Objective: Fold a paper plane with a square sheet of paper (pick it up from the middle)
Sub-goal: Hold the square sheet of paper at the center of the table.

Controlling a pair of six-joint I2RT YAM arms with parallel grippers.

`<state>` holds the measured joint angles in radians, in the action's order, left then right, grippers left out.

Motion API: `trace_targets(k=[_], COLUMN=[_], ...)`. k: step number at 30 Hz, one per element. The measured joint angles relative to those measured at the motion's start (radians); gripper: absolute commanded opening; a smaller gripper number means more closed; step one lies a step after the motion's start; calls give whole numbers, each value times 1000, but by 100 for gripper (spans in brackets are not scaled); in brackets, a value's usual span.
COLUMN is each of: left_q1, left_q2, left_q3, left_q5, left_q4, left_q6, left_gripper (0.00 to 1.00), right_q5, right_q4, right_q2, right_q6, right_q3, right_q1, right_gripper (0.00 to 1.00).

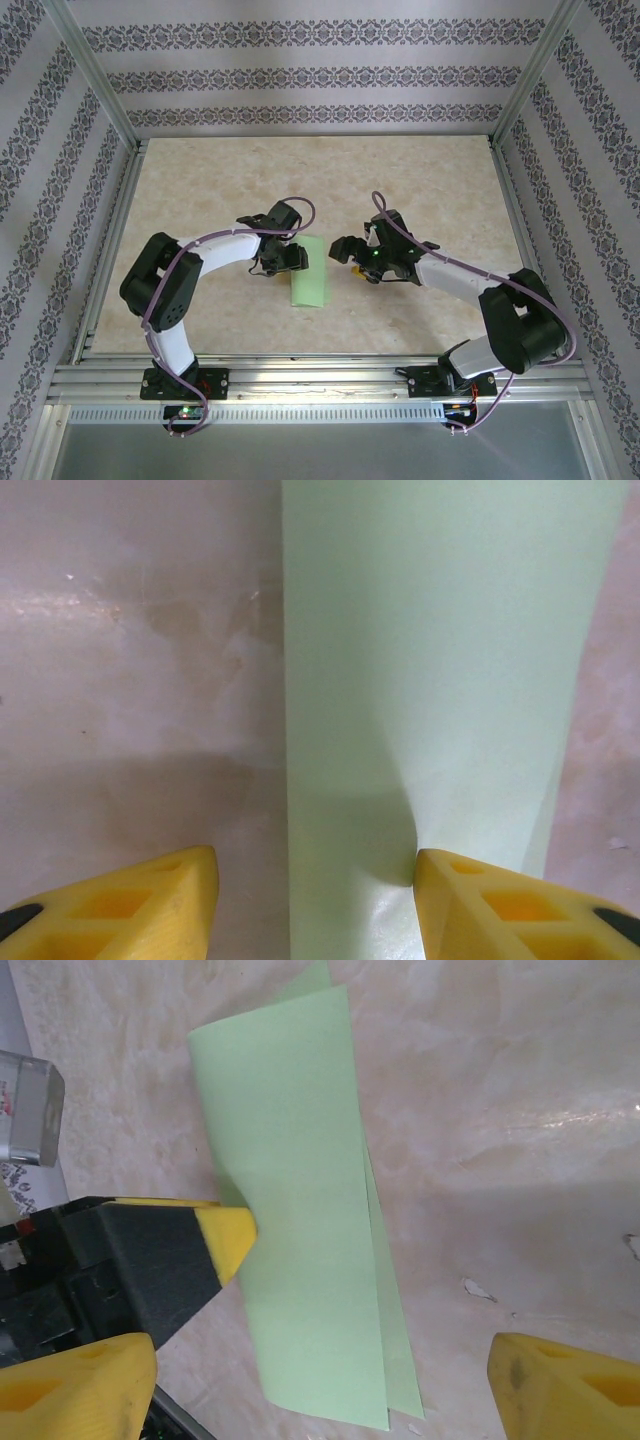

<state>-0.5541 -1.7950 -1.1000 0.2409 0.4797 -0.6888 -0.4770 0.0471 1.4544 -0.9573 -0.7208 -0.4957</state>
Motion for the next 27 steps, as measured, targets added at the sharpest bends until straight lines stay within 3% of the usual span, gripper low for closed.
trace_targets(k=[27], left_q1=[0], left_q2=[-12], left_q3=[-3], left_q5=[-21], left_q4=[-8], left_q6=[-83], left_gripper=[57], right_q5=[-4], right_q4=[1], right_q2=[15], right_q6=[16], right_q3=[-4], right_q1=[-6], right_gripper=[83])
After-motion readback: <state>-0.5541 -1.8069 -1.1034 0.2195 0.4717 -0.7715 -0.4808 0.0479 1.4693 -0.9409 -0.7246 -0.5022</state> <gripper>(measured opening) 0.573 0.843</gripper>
